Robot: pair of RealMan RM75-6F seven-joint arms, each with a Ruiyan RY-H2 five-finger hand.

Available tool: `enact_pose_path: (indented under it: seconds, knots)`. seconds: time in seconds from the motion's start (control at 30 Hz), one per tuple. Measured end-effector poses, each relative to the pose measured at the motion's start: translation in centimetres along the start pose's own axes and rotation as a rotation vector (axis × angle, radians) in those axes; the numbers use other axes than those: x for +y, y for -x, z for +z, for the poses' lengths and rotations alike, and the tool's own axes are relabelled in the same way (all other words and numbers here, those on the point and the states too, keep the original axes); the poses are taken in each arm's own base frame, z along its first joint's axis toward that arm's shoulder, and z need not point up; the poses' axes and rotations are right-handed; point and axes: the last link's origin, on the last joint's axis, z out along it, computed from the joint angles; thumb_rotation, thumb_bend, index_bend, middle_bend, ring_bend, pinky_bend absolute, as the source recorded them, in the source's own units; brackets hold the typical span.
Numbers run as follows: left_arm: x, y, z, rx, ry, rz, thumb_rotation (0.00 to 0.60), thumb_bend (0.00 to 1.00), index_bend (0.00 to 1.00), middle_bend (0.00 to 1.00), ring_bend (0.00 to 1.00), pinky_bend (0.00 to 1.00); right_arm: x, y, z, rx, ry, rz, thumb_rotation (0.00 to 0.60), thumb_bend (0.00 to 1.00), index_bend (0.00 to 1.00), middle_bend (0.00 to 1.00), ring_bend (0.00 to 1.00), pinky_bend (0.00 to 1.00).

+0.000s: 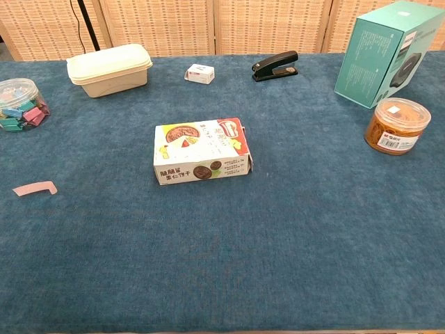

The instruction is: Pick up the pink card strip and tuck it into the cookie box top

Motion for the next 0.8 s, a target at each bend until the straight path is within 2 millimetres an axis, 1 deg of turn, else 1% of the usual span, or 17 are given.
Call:
enact_pose_path:
  seconds: [0.23,0.4,0.43,0.5,0.63,0.73,0.8]
  knots:
    - [0.4,0.0,0.1,0.025,0.039,-0.008,0.6,0.0,0.0,0.0,0.0,0.0,-0.1,0.0,-0.3,-0.056,-0.003,0.001,0.6,0.0,0.0,0.0,0.0,0.0]
    - [0.9,0.5,0.7,0.019,0.092,-0.008,0.6,0.0,0.01,0.0,0.0,0.0,0.0,0.1,-0.3,-0.097,0.011,-0.005,0.6,0.0,0.0,0.0,0.0,0.0]
    - [1.0,0.6,0.8,0.014,0.099,-0.008,0.6,0.0,0.04,0.0,0.0,0.0,0.1,0.2,-0.4,-0.107,0.014,-0.004,0.6,0.0,0.0,0.0,0.0,0.0]
    - [1.4,1.1,1.3,0.003,0.117,-0.009,0.6,0.0,0.14,0.0,0.0,0.0,0.1,0.2,-0.3,-0.121,0.019,0.001,0.6,0.0,0.0,0.0,0.0,0.0]
    - [2.0,2.5,2.4,-0.045,0.143,-0.015,0.6,0.0,0.25,0.0,0.0,0.0,0.1,0.3,-0.2,-0.139,0.017,0.02,0.6,0.0,0.0,0.0,0.0,0.0]
    - [2.8,4.1,3.4,-0.108,0.167,-0.034,0.6,0.01,0.31,0.0,0.0,0.0,0.1,0.3,-0.2,-0.15,0.012,0.039,0.6,0.0,0.0,0.0,0.0,0.0]
    - [3.6,5.5,4.3,-0.147,0.18,-0.058,0.6,0.06,0.36,0.0,0.0,0.0,0.1,0.2,-0.2,-0.153,0.009,0.049,0.6,0.0,0.0,0.0,0.0,0.0]
